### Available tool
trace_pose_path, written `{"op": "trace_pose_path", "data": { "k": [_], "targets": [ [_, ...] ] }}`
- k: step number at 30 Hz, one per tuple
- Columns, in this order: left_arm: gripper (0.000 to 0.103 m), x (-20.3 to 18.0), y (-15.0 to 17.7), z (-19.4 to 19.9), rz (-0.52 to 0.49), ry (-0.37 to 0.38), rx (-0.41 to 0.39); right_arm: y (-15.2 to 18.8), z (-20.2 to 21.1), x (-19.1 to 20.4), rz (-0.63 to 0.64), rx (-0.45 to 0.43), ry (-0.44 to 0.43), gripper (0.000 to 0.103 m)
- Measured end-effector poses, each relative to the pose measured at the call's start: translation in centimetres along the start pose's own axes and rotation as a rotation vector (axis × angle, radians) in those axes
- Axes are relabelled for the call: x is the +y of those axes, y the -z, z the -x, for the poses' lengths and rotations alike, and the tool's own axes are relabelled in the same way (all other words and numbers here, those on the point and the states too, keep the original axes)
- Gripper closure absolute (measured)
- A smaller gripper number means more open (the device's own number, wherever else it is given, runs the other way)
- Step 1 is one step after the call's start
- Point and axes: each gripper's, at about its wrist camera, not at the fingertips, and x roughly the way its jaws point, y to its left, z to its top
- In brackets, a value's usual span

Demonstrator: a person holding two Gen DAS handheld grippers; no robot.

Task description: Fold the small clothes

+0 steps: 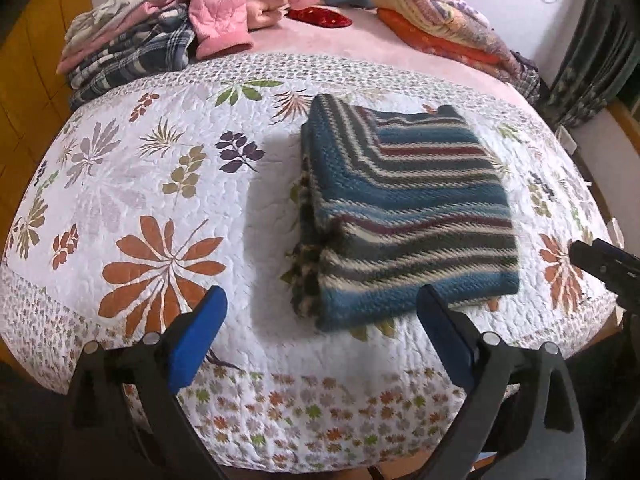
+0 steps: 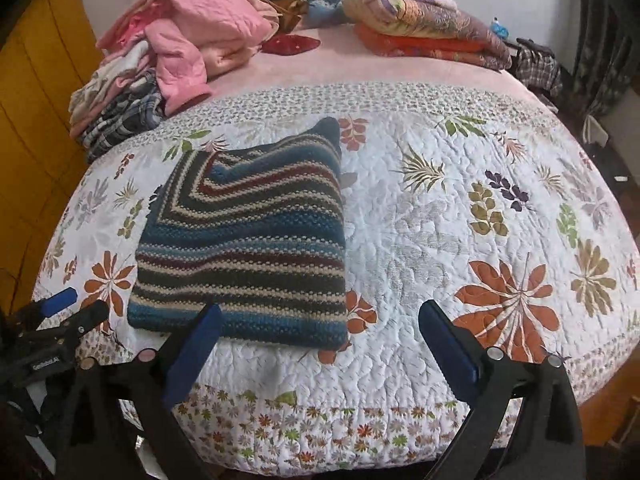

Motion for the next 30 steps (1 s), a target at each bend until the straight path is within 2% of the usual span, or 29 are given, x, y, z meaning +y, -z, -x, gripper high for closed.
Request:
{"op": "trace_pose_path", "data": {
  "k": [4,11,17,30],
  "targets": [
    [0.008,0.1,0.3,1.1,0.02,0.008,-0.028,0.9,0.8,0.7,0.01,0.0,0.049,0.004],
    [0.007,-0.4,0.8,2.6,-0.005,0.003,-0.066,1.6,1.4,1.3,0.039,0.002,0.137,0.004],
    [0.007,-1.5,1.9,2.5,-0.06,-0.035,-0.05,2.5,1.8,1.3,0.022,0.008,0.1,0.004],
    [0.007,-1.6,2.5,2.8,-0.04,-0.009,-0.054,3.1,2.3,1.1,-0.01,0.004,0.072,0.004]
  ]
}}
